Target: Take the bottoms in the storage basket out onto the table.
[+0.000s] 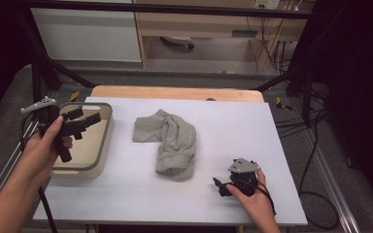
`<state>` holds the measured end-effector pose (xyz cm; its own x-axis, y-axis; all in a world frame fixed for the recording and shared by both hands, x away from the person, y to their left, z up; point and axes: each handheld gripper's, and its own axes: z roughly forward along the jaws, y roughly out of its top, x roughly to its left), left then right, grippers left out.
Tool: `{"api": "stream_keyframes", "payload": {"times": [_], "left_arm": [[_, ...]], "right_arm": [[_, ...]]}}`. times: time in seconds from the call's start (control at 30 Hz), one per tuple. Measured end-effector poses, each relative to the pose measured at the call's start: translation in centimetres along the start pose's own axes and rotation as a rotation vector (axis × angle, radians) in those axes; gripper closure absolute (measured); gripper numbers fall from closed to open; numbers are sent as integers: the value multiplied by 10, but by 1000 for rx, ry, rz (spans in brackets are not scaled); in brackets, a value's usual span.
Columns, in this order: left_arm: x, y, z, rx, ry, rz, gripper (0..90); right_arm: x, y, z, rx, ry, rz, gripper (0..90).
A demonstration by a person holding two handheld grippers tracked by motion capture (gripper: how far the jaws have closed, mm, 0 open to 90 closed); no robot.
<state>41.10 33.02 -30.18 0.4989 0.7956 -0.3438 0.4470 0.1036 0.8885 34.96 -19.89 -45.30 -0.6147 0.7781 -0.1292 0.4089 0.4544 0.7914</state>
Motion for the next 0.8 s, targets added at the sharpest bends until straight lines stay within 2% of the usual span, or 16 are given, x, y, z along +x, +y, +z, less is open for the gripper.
{"api": "stream_keyframes", "payload": {"times": [0.27,0.57,0.63,0.8], "left_arm": [[9,-13,-9,7,13,-14,42],[17,-24,-18,19,32,-1,42],[17,-28,-20,27,37,18,42],[18,-34,-23,29,35,17,43]], "right_arm": [[0,0,0,6,0,-2,24],[0,0,1,9,-1,-2,24],[0,-1,1,10,0,-2,24],[0,-1,1,12,0,-4,24]]}}
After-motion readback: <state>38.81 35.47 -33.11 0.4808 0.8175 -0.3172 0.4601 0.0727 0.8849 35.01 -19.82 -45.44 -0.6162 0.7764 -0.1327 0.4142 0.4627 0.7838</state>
